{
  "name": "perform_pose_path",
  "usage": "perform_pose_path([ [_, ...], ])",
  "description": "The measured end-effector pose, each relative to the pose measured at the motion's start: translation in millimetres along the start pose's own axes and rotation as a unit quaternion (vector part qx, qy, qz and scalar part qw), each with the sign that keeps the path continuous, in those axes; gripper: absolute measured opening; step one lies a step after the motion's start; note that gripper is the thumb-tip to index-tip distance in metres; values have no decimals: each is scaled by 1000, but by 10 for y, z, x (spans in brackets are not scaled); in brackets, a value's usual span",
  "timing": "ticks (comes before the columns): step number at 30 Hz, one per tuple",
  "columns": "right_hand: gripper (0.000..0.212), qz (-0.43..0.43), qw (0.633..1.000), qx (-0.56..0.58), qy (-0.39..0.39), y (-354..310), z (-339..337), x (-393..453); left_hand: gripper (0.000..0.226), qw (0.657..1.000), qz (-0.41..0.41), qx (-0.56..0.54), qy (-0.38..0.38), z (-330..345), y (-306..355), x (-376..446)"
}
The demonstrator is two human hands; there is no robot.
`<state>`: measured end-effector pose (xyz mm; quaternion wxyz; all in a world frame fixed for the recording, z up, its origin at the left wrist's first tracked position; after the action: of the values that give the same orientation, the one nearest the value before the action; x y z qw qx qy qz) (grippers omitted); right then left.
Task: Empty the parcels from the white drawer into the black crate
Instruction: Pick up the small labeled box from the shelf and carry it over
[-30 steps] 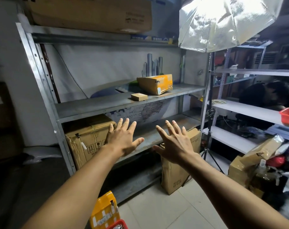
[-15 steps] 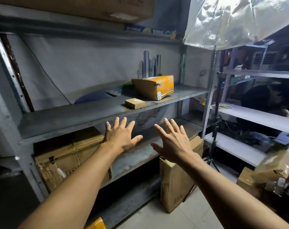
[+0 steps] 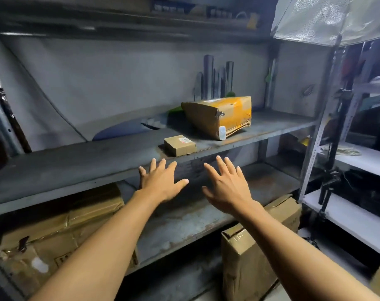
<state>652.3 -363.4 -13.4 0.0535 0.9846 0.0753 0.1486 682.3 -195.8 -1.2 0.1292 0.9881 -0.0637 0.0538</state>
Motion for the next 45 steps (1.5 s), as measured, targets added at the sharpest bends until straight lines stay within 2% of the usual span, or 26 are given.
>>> perform_pose_path([
  [7,71,-60,997,44,-27,294,344,1036,75,998,-57,-8,35,94,35,760],
  [11,67,-71,993,91,-3,297,399,1605,73,995,-82,-22,44,109,-46,1179],
  [16,65,-50,980,191,11,253,554,2158,58,984,-98,-125,84,230,-199,1780],
  [20,58,-22,966,256,-7,196,736,2543,45,944,-123,-281,121,338,-362,2189],
  [23,53,43,944,325,-41,199,966,2787,43,890,-157,-405,136,467,-499,2435],
  [25,45,83,931,350,-67,208,1121,2921,42,862,-168,-457,140,579,-578,2557],
  [27,28,111,924,360,-60,242,1197,3020,39,841,-168,-492,149,643,-631,2636],
  [30,22,137,908,393,-42,284,1241,3036,35,804,-160,-553,149,708,-645,2669],
  [35,46,147,880,450,-29,278,1189,2898,43,775,-137,-600,144,698,-569,2600],
  [41,53,151,844,514,17,393,1010,2418,62,785,-86,-591,163,452,-292,2213],
  [45,60,143,826,543,51,541,800,1880,65,773,-48,-611,163,391,-64,1736],
])
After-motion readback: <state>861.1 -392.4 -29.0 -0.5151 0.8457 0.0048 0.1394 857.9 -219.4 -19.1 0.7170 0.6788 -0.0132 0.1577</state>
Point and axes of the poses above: each hand's wrist, its own x-axis towards the middle knuckle, its own z-axis out of the palm, y = z × x, the point moved 10 cm from there along x, towards the middle knuckle, and after that the axes turned 12 degrees about -x, right-handed, at the moved point
